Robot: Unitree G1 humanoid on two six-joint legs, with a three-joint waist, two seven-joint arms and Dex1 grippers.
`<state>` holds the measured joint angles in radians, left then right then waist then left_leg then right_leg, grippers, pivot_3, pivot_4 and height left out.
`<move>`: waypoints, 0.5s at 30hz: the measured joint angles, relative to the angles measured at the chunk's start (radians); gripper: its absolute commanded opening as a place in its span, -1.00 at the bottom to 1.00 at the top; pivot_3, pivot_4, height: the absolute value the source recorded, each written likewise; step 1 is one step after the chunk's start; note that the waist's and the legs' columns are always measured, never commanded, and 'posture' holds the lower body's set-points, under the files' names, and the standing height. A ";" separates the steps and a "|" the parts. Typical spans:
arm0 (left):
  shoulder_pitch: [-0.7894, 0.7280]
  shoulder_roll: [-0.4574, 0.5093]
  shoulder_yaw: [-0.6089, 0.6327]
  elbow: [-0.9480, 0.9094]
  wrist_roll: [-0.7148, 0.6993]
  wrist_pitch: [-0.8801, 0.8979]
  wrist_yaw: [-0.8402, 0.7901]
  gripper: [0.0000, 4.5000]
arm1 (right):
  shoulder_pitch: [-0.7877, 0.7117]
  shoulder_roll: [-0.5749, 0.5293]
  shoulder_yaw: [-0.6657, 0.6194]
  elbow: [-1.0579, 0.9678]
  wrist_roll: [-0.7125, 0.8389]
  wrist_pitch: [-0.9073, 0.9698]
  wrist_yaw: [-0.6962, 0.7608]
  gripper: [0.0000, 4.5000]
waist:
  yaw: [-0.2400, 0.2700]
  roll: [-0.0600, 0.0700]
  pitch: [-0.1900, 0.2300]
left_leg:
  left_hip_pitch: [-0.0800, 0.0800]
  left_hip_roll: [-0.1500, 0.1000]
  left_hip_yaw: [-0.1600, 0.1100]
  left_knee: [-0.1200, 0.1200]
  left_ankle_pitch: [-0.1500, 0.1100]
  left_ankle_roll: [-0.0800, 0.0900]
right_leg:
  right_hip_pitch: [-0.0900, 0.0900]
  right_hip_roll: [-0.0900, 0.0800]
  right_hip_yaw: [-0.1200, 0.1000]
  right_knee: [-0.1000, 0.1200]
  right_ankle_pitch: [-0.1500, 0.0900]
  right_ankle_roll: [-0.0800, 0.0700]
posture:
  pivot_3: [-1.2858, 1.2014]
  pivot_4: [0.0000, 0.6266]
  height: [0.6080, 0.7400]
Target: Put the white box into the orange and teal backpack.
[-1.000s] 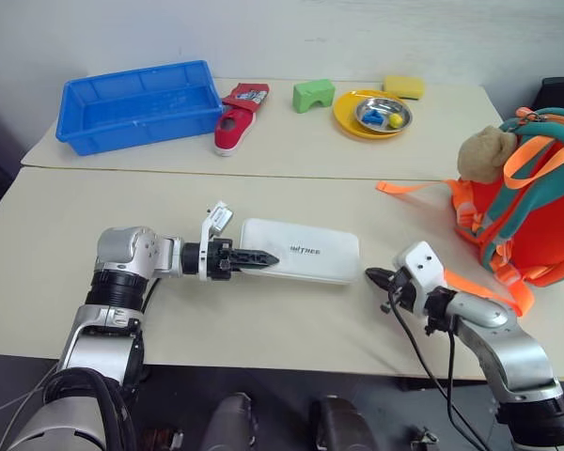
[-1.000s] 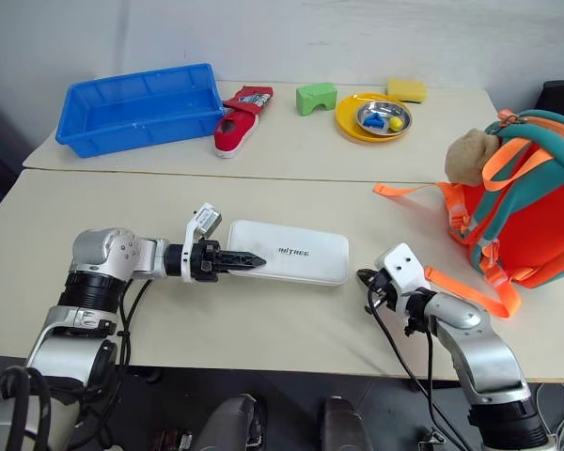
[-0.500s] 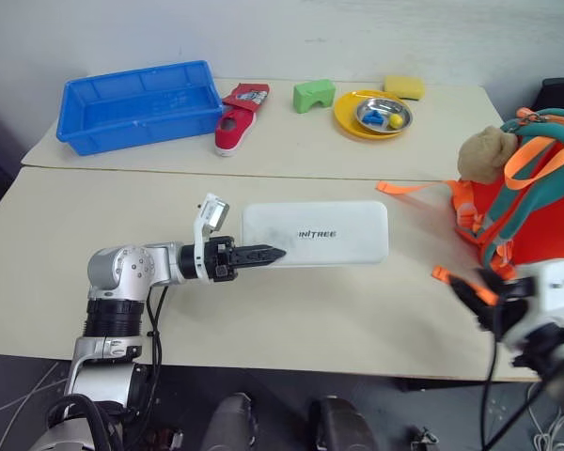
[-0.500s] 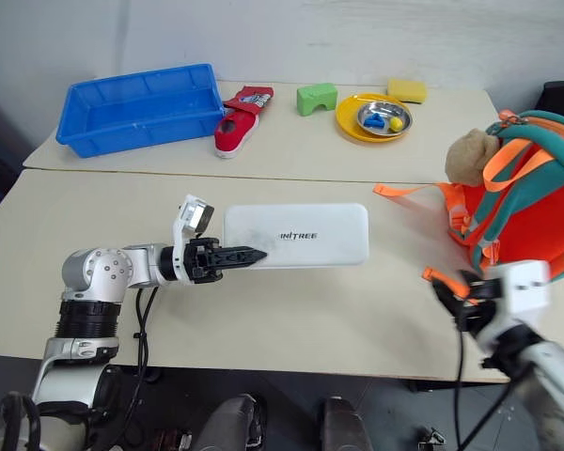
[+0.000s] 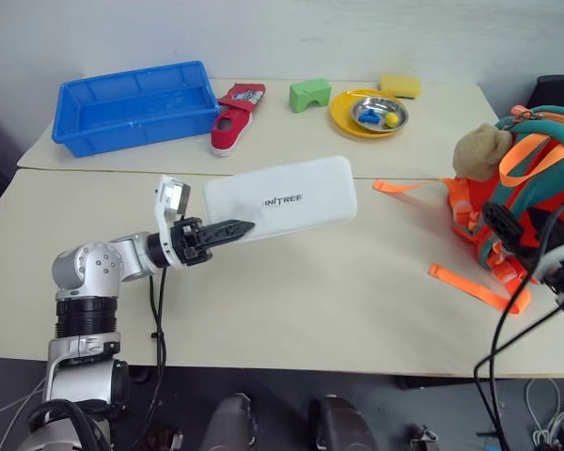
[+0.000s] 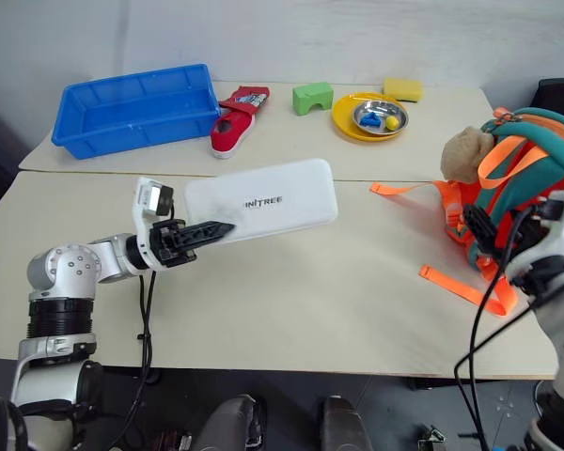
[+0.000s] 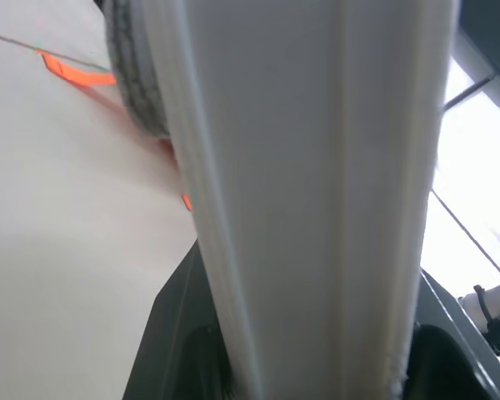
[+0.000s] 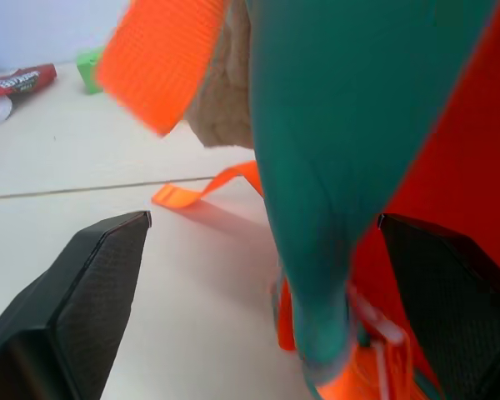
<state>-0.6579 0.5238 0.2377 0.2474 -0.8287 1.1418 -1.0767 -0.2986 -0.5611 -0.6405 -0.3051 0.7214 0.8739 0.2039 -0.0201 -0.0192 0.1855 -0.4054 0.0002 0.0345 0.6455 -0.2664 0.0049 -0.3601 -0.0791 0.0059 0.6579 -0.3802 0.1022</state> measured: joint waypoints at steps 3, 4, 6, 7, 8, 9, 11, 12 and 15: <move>-0.005 0.000 -0.007 0.009 0.061 -0.125 0.021 -0.35 | -0.074 0.034 0.103 0.097 -0.053 -0.080 0.015 0.91 | -0.004 0.000 0.000 | -0.001 0.000 0.000 0.000 0.000 0.000 | -0.001 0.000 0.000 0.001 0.000 0.000 | 0.03 -0.52 1.00; -0.005 0.000 -0.008 0.010 0.073 -0.151 0.030 -0.35 | -0.081 0.036 0.132 0.121 -0.070 -0.106 0.027 0.82 | -0.004 0.000 0.000 | -0.002 0.000 0.000 0.000 0.000 0.000 | -0.001 0.000 -0.001 0.001 0.000 0.000 | 0.03 -0.52 1.00; -0.005 -0.001 -0.005 0.015 0.079 -0.180 0.041 -0.35 | -0.089 0.037 0.160 0.152 -0.096 -0.150 0.045 0.59 | -0.005 0.000 0.000 | -0.003 0.000 0.000 0.000 0.000 0.001 | -0.001 0.000 0.000 0.002 0.000 0.000 | 0.03 -0.52 1.00; -0.006 -0.003 0.000 0.016 0.078 -0.186 0.050 -0.35 | -0.087 0.035 0.168 0.160 -0.109 -0.177 0.067 0.44 | -0.005 0.000 0.000 | -0.003 0.000 0.000 0.000 -0.001 0.002 | -0.001 0.000 0.000 0.002 0.000 0.000 | 0.03 -0.52 1.00; -0.006 -0.004 0.011 0.016 0.076 -0.184 0.068 -0.35 | -0.082 0.028 0.183 0.159 -0.117 -0.205 0.103 0.31 | -0.006 0.000 0.000 | -0.003 0.000 0.000 0.001 -0.001 0.002 | -0.001 0.000 0.000 0.002 0.000 0.000 | 0.03 -0.52 1.00; -0.008 -0.005 0.024 0.015 0.072 -0.180 0.088 -0.35 | -0.077 0.020 0.202 0.152 -0.119 -0.226 0.140 0.12 | -0.007 0.000 0.000 | -0.003 0.000 0.000 0.001 -0.001 0.002 | -0.001 0.000 0.000 0.002 0.000 0.001 | 0.03 -0.52 1.00; -0.031 -0.016 0.040 -0.004 0.058 -0.151 0.144 -0.35 | -0.063 0.015 0.214 0.133 -0.107 -0.245 0.209 -0.18 | -0.007 -0.001 0.000 | -0.004 0.000 0.000 0.001 -0.001 0.002 | -0.001 0.000 -0.001 0.002 0.000 0.001 | 0.03 -0.52 1.00; -0.045 -0.019 0.046 -0.019 0.047 -0.138 0.170 -0.35 | -0.060 0.013 0.218 0.124 -0.098 -0.245 0.235 -0.33 | -0.006 -0.001 0.000 | -0.004 0.000 0.000 0.001 -0.001 0.002 | -0.001 0.000 -0.001 0.002 0.000 0.001 | 0.03 -0.52 1.00; -0.090 -0.034 0.072 -0.082 0.005 -0.099 0.240 -0.35 | -0.049 -0.007 0.231 0.107 -0.067 -0.244 0.309 -0.80 | -0.006 -0.001 0.000 | -0.003 0.000 0.000 0.001 -0.001 0.002 | -0.001 0.000 -0.001 0.002 0.000 0.001 | 0.03 -0.52 1.00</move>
<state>-0.7479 0.4897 0.3097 0.1652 -0.8236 1.0425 -0.8364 -0.3472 -0.5685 -0.4091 -0.1976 0.6546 0.6304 0.5128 -0.0264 -0.0199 0.1860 -0.4084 0.0003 0.0344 0.6460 -0.2676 0.0069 -0.3609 -0.0793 0.0054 0.6595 -0.3798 0.1029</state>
